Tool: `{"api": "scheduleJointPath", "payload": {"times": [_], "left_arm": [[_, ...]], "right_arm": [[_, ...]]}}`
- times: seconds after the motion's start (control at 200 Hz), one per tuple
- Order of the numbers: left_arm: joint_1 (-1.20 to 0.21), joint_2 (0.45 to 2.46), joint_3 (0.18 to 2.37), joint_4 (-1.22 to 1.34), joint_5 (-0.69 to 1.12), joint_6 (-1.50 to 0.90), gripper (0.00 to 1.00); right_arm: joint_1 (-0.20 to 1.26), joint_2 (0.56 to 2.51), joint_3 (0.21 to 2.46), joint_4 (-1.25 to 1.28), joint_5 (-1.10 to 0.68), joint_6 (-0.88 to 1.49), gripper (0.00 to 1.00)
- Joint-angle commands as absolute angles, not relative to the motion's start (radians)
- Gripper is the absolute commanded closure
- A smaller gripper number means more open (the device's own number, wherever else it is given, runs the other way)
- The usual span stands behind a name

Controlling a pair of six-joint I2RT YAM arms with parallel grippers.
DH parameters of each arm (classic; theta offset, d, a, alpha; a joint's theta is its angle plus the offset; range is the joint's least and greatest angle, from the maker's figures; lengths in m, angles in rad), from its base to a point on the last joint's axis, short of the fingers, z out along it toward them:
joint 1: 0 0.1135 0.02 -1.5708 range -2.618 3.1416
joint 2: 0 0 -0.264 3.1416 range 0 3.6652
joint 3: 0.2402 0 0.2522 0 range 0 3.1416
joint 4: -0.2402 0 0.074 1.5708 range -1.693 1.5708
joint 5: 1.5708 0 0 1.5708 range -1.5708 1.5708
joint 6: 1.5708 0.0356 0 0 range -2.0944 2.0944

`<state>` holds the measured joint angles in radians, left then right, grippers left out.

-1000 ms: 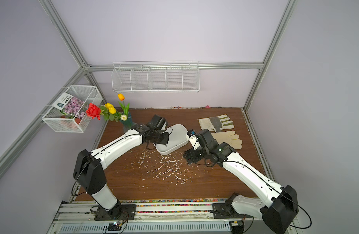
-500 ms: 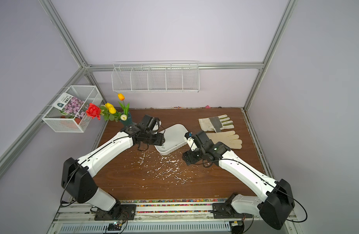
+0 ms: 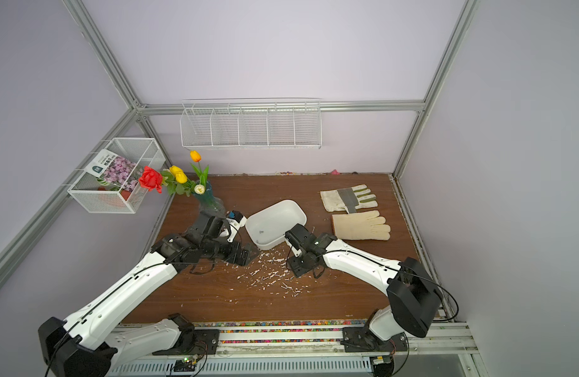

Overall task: Put the screws on the desktop into the storage box
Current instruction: Place the screw in the storage box, then pick up the screw from the center of the board.

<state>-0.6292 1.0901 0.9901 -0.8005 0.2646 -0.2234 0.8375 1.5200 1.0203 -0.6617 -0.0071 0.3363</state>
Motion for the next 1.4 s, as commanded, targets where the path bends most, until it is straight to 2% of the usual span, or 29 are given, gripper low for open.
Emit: {"api": "scheduleJointPath", "payload": {"times": [0.0, 0.535, 1.395], "left_arm": [[-0.629, 1.043, 0.928, -0.721, 0.334, -0.21, 0.0], [-0.627, 1.009, 0.837, -0.64, 0.391, -0.202, 0.01], [-0.628, 1.016, 0.831, -0.632, 0.41, -0.2, 0.06]], "right_arm": [[0.857, 1.568, 1.009, -0.628, 0.007, 0.376, 0.47], [0.902, 1.738, 1.04, -0.6, 0.015, 0.396, 0.53], [0.925, 1.801, 1.083, -0.619, 0.049, 0.381, 0.63]]}}
